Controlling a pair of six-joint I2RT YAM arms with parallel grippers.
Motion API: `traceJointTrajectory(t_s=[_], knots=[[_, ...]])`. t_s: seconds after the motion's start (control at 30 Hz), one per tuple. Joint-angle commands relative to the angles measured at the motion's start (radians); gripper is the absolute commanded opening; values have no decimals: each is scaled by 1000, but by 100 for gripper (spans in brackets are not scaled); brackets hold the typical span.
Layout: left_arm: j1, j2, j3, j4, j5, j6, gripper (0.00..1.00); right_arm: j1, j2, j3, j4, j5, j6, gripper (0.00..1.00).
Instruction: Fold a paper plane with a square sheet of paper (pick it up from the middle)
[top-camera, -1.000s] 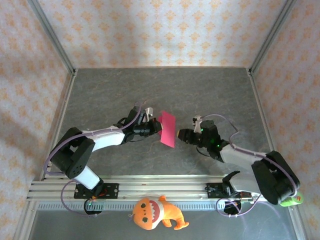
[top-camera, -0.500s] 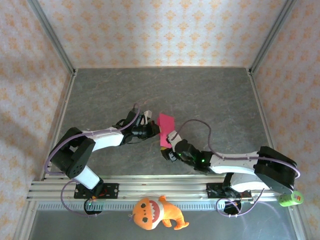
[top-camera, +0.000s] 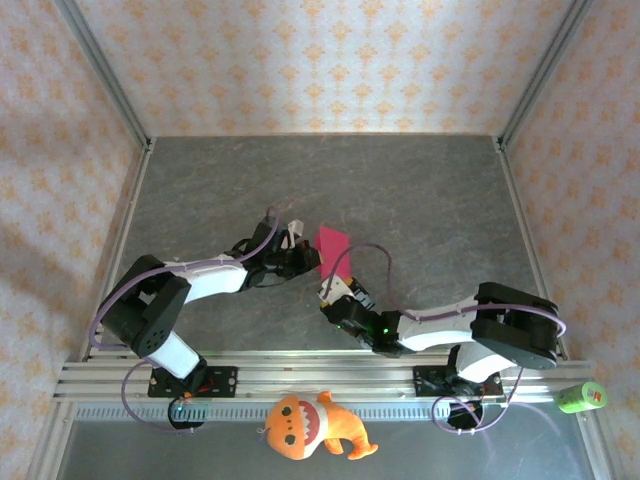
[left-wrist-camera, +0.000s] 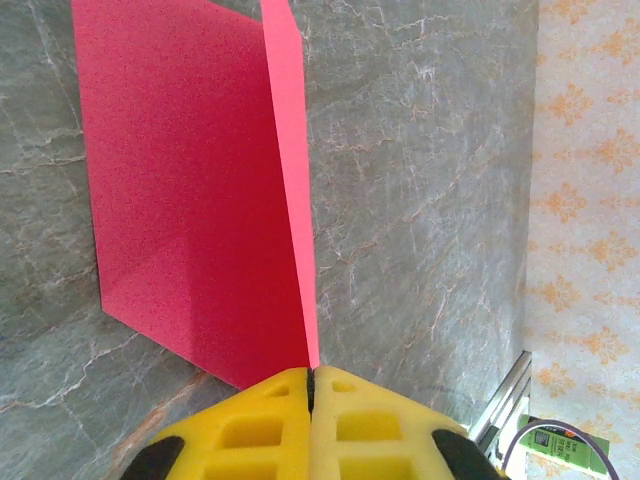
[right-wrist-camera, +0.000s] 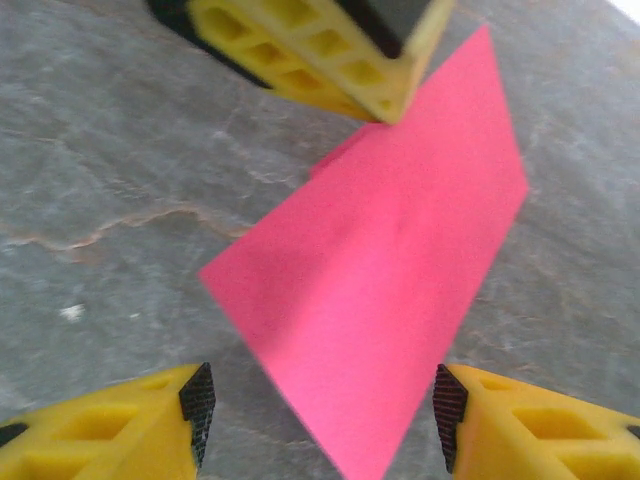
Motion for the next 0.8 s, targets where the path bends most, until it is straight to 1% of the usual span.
traceJointTrajectory(t_s=[0.0, 0.2, 0.37, 0.6, 0.77], knots=[[3, -35, -19, 20, -3, -1, 0, 5, 4, 19, 48, 140, -25, 61], [3, -29, -23, 23, -8, -5, 0, 5, -27, 8, 73, 143, -28, 55], [4, -24, -21, 25, -9, -4, 0, 5, -64, -26, 97, 83, -20, 52], [4, -27, -24, 23, -9, -4, 0, 6, -51, -19, 99, 62, -5, 35], [4, -30, -23, 20, -8, -3, 0, 6, -30, -9, 90, 63, 7, 34]])
